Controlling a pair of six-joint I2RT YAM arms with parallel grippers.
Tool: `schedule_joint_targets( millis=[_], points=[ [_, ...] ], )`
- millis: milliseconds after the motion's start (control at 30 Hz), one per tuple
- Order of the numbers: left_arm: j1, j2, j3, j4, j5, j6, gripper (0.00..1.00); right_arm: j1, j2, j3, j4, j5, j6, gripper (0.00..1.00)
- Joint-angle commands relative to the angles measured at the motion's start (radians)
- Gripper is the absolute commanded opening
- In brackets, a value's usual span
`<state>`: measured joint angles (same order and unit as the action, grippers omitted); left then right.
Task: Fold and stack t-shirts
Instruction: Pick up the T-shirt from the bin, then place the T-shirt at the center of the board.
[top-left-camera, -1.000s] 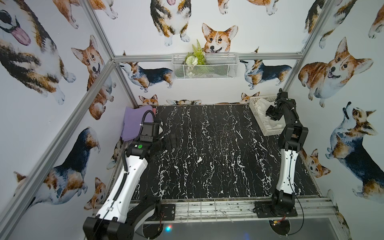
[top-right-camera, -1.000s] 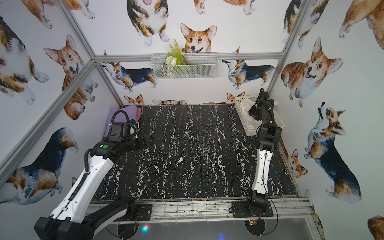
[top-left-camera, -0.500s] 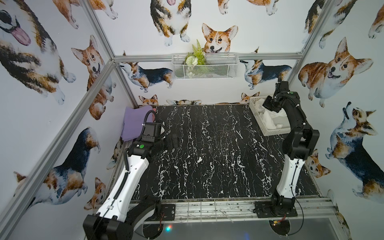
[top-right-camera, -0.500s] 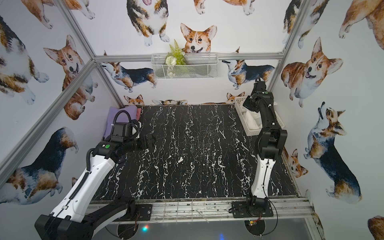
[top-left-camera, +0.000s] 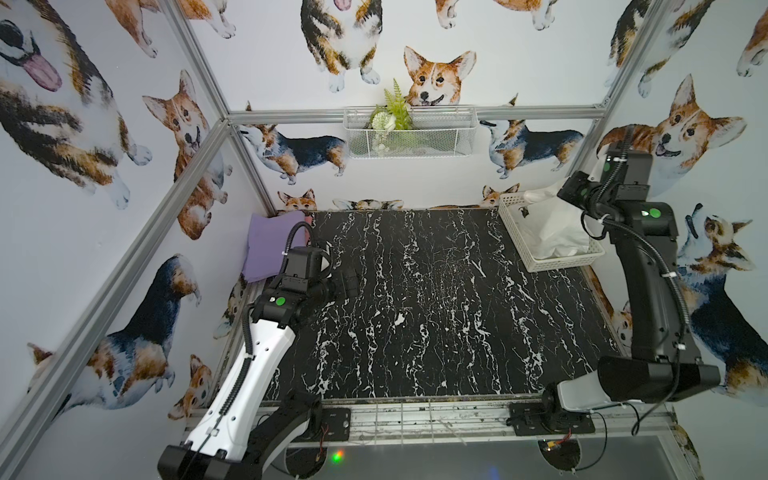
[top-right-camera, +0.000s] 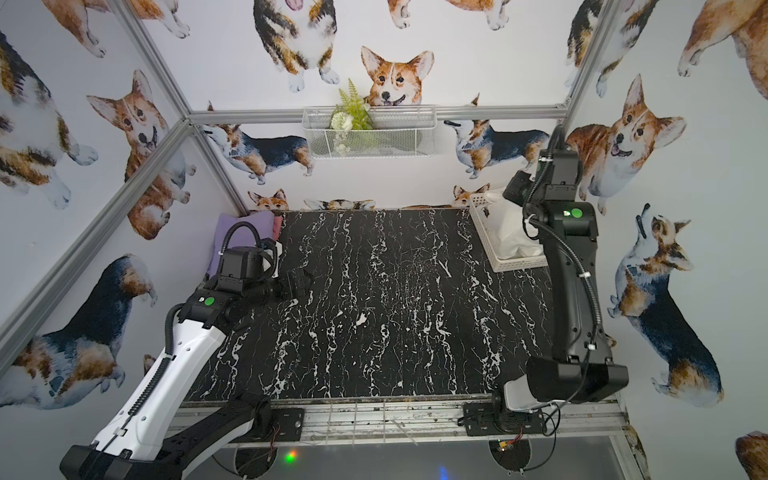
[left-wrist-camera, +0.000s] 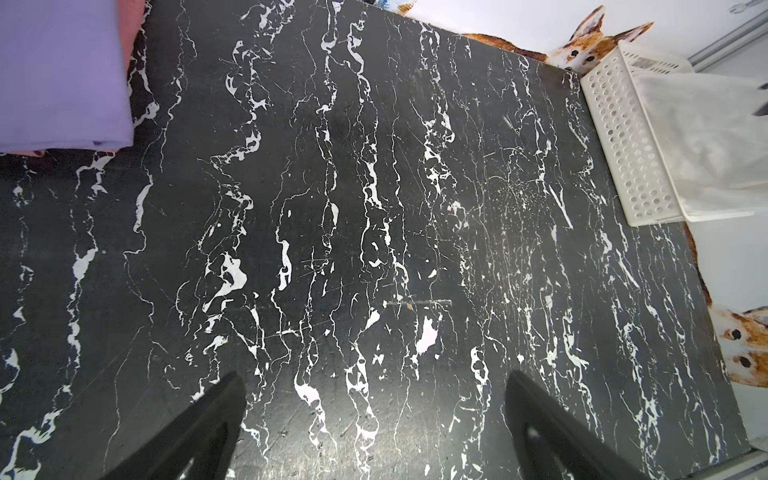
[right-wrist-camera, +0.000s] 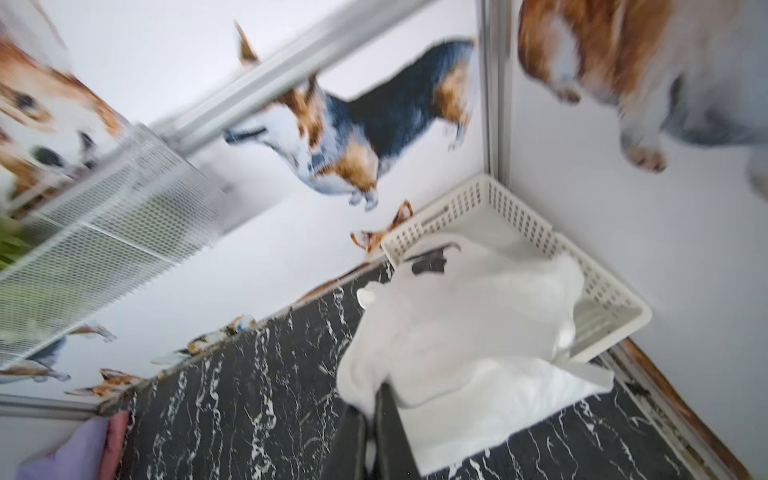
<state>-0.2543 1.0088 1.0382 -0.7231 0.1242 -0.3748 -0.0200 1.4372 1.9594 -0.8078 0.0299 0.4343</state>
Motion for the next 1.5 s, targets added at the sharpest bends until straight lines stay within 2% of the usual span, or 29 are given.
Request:
schedule_joint_targets(
  millis=[0, 100, 233, 300, 400, 467, 500, 567, 600, 633, 700, 833, 900, 967, 1033, 1167, 1267, 1300, 1400, 1467],
  points=[
    [-0.011, 0.002, -0.001, 0.027, -0.004, -0.015, 1.0, 0.001, -0.028, 0.127, -0.064, -0.009, -0.056, 0.0],
    [-0.027, 0.008, 0.005, 0.026, -0.012, -0.018, 1.0, 0.001, -0.066, 0.182, -0.05, -0.11, -0.041, 0.0],
    [-0.055, -0.014, -0.008, 0.053, -0.034, -0.018, 1.0, 0.002, -0.13, 0.167, 0.011, -0.273, 0.022, 0.0],
    [-0.076, -0.049, -0.033, 0.091, -0.069, -0.017, 1.0, 0.002, -0.185, 0.12, 0.112, -0.421, 0.058, 0.0],
    [-0.087, -0.087, -0.07, 0.145, -0.095, -0.018, 1.0, 0.003, -0.275, 0.034, 0.301, -0.483, 0.086, 0.0],
    [-0.088, -0.081, -0.068, 0.147, -0.096, -0.027, 1.0, 0.002, -0.266, 0.087, 0.321, -0.518, 0.108, 0.0],
    [-0.088, -0.073, -0.061, 0.141, -0.095, -0.027, 1.0, 0.002, -0.232, 0.144, 0.32, -0.576, 0.145, 0.0],
    [-0.088, -0.05, -0.047, 0.134, -0.084, -0.036, 1.0, 0.004, -0.101, 0.291, 0.414, -0.832, 0.373, 0.0],
    [-0.088, -0.046, -0.048, 0.146, -0.079, -0.038, 1.0, 0.028, -0.044, 0.296, 0.595, -0.95, 0.567, 0.0],
    [-0.09, -0.044, -0.052, 0.159, -0.077, -0.046, 1.0, 0.06, 0.0, 0.275, 0.823, -1.021, 0.763, 0.0],
    [-0.091, -0.046, -0.056, 0.184, -0.078, -0.058, 1.0, 0.104, 0.054, 0.26, 1.036, -1.055, 0.963, 0.0],
    [-0.093, -0.037, -0.044, 0.195, -0.087, -0.065, 1.0, 0.193, 0.099, 0.264, 1.048, -1.113, 0.99, 0.0],
    [-0.095, -0.025, -0.026, 0.189, -0.094, -0.061, 1.0, 0.284, 0.131, 0.269, 1.101, -1.18, 1.032, 0.0],
    [-0.097, -0.015, -0.013, 0.186, -0.102, -0.055, 1.0, 0.319, 0.137, 0.271, 1.164, -1.21, 1.079, 0.0],
    [-0.097, -0.006, -0.003, 0.185, -0.107, -0.05, 1.0, 0.321, 0.112, 0.268, 1.168, -1.221, 1.072, 0.0],
    [-0.102, 0.008, -0.003, 0.194, -0.107, -0.056, 1.0, 0.308, 0.031, 0.296, 0.972, -1.256, 0.88, 0.0],
    [-0.107, 0.017, -0.005, 0.2, -0.111, -0.059, 1.0, 0.179, -0.039, 0.28, 0.872, -1.269, 0.829, 0.0],
    [-0.111, 0.019, -0.003, 0.201, -0.113, -0.061, 1.0, 0.116, -0.065, 0.271, 0.784, -1.255, 0.774, 0.0],
    [-0.116, 0.022, 0.003, 0.203, -0.12, -0.058, 1.0, -0.018, -0.131, 0.257, 0.366, -1.131, 0.473, 0.0],
    [-0.119, 0.025, 0.015, 0.195, -0.123, -0.052, 1.0, -0.065, -0.139, 0.208, 0.251, -1.062, 0.393, 0.0]
  ],
)
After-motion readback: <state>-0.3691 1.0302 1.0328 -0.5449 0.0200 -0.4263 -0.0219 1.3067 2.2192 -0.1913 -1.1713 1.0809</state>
